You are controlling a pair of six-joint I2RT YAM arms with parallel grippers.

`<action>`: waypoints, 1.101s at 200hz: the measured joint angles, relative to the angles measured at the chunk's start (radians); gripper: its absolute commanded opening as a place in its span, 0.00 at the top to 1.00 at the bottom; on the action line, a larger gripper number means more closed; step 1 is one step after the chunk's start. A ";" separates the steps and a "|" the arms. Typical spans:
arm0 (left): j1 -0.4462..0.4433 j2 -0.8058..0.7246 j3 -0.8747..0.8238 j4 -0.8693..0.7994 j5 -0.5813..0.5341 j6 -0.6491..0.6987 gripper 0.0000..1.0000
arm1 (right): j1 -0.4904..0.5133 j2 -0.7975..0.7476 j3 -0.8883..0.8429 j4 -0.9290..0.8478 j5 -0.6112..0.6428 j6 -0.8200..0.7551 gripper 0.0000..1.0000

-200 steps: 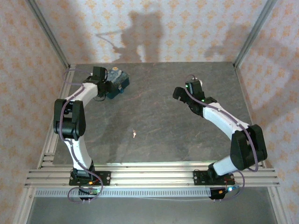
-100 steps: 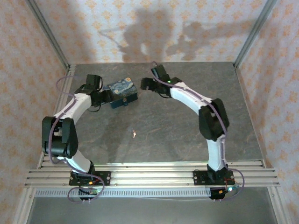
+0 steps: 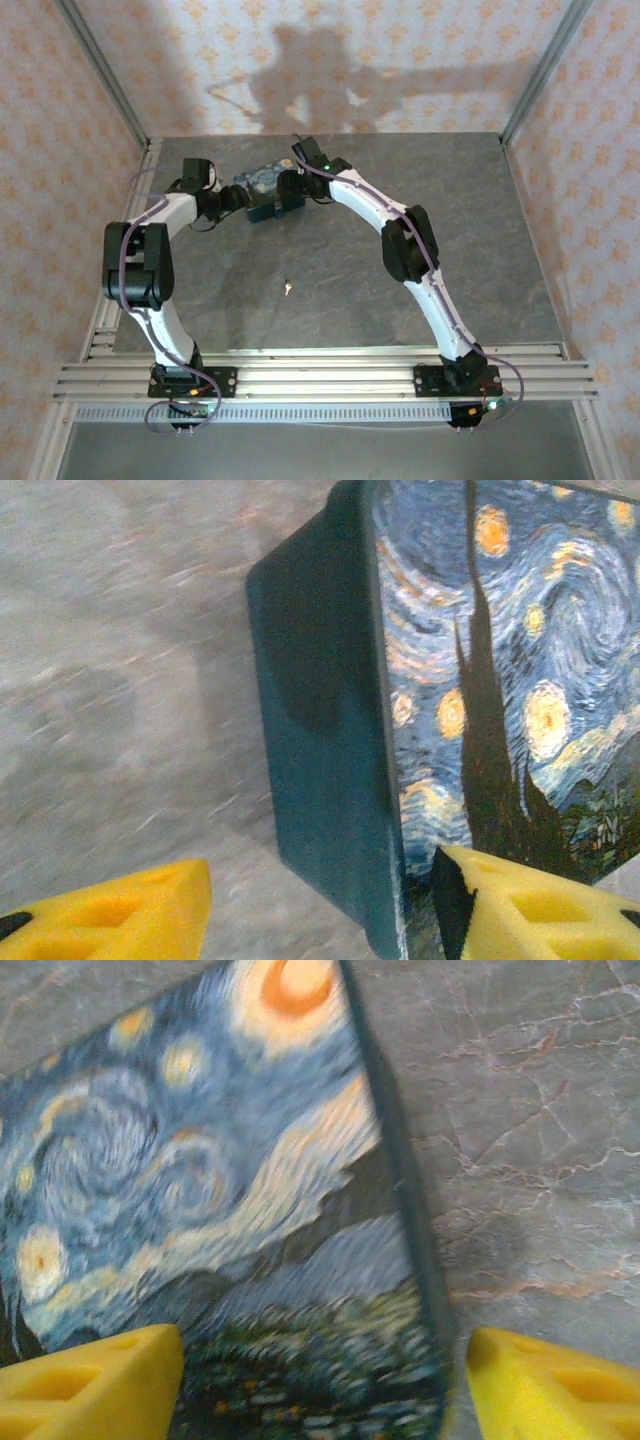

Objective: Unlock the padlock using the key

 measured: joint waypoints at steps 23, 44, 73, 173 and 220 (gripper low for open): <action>-0.039 0.079 0.097 0.002 0.002 0.002 0.40 | -0.036 -0.006 -0.024 0.018 -0.008 0.002 0.34; -0.076 0.152 0.193 0.001 0.007 0.003 0.41 | -0.076 -0.058 -0.128 0.084 -0.016 0.002 0.35; -0.141 0.235 0.311 -0.014 0.008 0.003 0.41 | -0.113 -0.171 -0.312 0.136 0.003 0.006 0.35; -0.264 0.285 0.383 -0.029 -0.004 -0.020 0.39 | -0.126 -0.351 -0.573 0.176 0.084 0.016 0.29; -0.280 0.236 0.382 -0.145 -0.073 0.027 0.31 | -0.104 -0.407 -0.578 0.101 0.123 0.007 0.24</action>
